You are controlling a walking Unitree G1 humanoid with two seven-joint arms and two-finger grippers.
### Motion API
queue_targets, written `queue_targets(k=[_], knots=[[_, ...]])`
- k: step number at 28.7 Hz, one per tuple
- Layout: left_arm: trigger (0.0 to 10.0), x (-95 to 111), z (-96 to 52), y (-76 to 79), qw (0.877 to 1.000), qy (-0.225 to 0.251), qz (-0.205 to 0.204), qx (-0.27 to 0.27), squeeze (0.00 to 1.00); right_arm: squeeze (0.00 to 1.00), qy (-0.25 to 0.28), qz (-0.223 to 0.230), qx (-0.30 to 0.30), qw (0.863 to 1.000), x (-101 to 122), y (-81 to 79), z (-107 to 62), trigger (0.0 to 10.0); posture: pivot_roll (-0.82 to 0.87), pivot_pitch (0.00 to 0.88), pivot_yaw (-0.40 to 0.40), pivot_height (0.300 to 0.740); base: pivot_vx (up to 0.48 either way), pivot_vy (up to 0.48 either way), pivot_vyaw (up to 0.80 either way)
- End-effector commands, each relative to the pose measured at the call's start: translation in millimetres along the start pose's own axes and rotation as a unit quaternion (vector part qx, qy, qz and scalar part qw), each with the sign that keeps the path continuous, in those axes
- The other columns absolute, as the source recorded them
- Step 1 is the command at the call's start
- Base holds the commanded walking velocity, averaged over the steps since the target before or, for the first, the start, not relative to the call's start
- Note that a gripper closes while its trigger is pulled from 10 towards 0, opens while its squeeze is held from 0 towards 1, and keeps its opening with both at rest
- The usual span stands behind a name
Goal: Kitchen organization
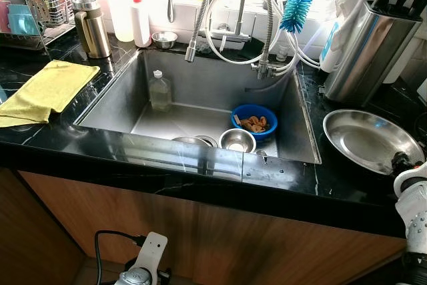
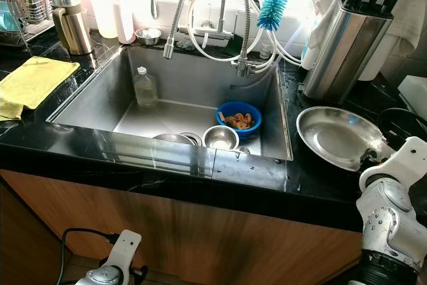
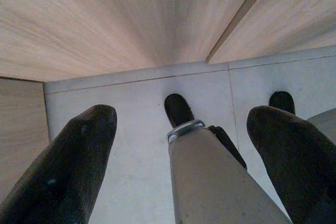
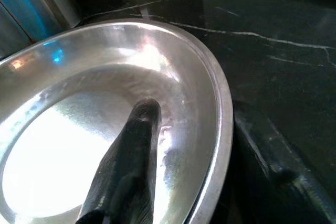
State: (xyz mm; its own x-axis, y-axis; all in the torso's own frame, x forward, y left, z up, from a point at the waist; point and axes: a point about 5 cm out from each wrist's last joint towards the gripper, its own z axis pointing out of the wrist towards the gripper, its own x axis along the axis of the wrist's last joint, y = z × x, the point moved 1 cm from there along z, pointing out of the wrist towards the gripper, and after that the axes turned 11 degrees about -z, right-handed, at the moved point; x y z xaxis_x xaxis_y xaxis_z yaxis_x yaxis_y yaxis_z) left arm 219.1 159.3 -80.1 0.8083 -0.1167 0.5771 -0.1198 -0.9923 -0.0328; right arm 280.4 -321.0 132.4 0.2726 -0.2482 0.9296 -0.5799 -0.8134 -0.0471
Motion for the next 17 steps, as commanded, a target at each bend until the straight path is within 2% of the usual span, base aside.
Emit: queue_targets(k=[1, 6, 8, 14, 17], knots=[[10.0, 3, 0.6, 4.0, 1.0, 0.001, 0.003, -0.006, 0.0, 0.0, 0.009, -0.003, 0.003, 1.0, 7, -1.1, 0.8, 0.0, 0.06, 0.0, -0.085, 0.736, 0.0, 0.0, 0.0], [10.0, 1, 0.3, 2.8, 1.0, -0.003, 0.002, -0.007, 0.0, 0.0, 0.013, 0.0, 0.015, 1.0, 9, -7.5, 0.6, 0.0, 0.06, 0.0, -0.084, 0.736, 0.0, 0.0, 0.0], [10.0, 0, 0.2, 2.1, 1.0, -0.003, 0.002, -0.006, 0.0, 0.0, 0.03, 0.007, 0.024, 0.999, 15, -11.2, 0.2, 0.0, 0.06, 0.0, -0.084, 0.736, 0.0, 0.0, 0.0], [10.0, -1, -0.1, 0.5, 1.0, -0.004, 0.0, -0.004, 0.0, 0.0, 0.098, 0.035, 0.102, 0.989, 39, -37.3, -7.9, 0.0, 0.06, 0.0, -0.087, 0.736, 0.0, 0.0, 0.0], [10.0, -1, -0.1, 0.2, 1.0, -0.004, 0.0, -0.003, 0.0, 0.0, 0.105, 0.037, 0.111, 0.988, 41, -41.1, -9.2, 0.0, 0.06, 0.0, -0.087, 0.736, 0.0, 0.0, 0.0]])
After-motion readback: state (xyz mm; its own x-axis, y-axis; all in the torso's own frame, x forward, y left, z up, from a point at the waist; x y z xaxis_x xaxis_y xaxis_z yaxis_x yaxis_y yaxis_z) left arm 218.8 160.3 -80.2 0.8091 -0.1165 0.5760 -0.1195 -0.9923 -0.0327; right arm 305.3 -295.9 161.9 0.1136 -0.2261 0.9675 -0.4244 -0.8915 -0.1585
